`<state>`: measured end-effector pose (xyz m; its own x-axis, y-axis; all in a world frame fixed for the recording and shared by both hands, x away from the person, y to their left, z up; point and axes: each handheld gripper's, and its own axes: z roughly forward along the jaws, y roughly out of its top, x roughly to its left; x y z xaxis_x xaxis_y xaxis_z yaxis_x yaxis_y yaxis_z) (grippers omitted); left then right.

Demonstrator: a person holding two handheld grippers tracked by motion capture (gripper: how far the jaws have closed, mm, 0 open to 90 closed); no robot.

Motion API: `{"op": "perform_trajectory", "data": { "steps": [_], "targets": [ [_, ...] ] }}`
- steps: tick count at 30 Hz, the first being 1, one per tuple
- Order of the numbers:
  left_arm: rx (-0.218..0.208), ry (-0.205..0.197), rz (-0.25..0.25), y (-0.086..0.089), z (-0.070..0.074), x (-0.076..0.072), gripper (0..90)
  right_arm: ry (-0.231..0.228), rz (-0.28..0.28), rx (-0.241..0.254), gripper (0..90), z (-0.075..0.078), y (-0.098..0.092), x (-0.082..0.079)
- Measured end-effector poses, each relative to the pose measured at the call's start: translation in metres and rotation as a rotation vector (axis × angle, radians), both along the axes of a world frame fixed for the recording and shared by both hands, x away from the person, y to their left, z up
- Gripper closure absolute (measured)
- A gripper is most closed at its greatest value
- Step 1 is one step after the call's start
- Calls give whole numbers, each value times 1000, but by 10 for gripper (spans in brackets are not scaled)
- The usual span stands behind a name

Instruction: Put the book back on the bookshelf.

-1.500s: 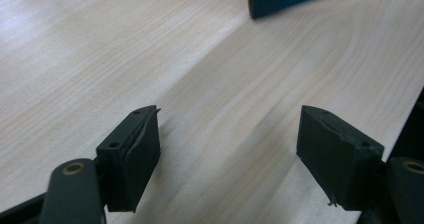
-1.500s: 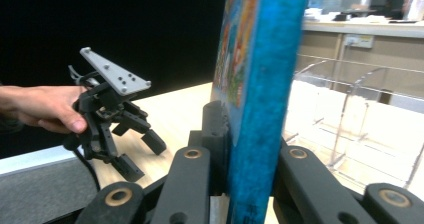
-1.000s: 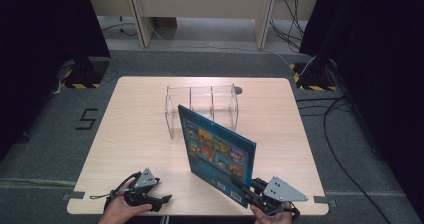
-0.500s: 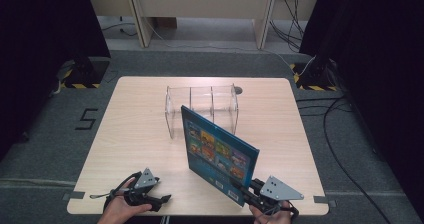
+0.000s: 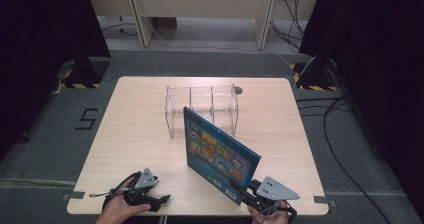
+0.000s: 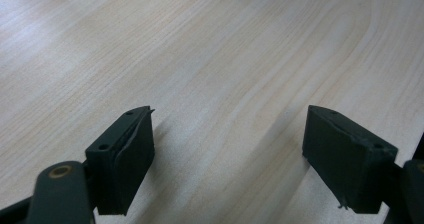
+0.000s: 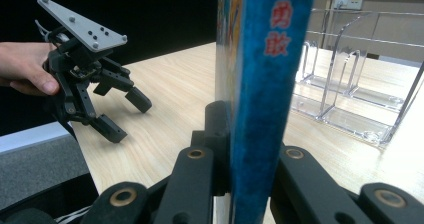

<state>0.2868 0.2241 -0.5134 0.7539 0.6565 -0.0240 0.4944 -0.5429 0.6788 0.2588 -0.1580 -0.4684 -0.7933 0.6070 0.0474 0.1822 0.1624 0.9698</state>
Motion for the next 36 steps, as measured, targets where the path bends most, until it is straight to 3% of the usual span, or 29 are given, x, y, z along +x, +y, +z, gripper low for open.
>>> {"op": "perform_trajectory", "data": {
  "steps": [4,8,24,33,36],
  "targets": [
    [0,0,-1,0,0,0,194,-1,-10,3,831,0,0,0],
    [0,0,-3,0,0,0,193,-33,-28,-24,832,0,0,0],
    [0,-1,-6,1,0,1,183,-49,-37,-32,820,0,1,-1],
    [0,-1,-7,1,0,1,182,-85,-44,-57,774,3,4,-2],
    [1,-2,-8,1,0,1,182,-92,-44,-40,749,7,7,0]
  ]
}}
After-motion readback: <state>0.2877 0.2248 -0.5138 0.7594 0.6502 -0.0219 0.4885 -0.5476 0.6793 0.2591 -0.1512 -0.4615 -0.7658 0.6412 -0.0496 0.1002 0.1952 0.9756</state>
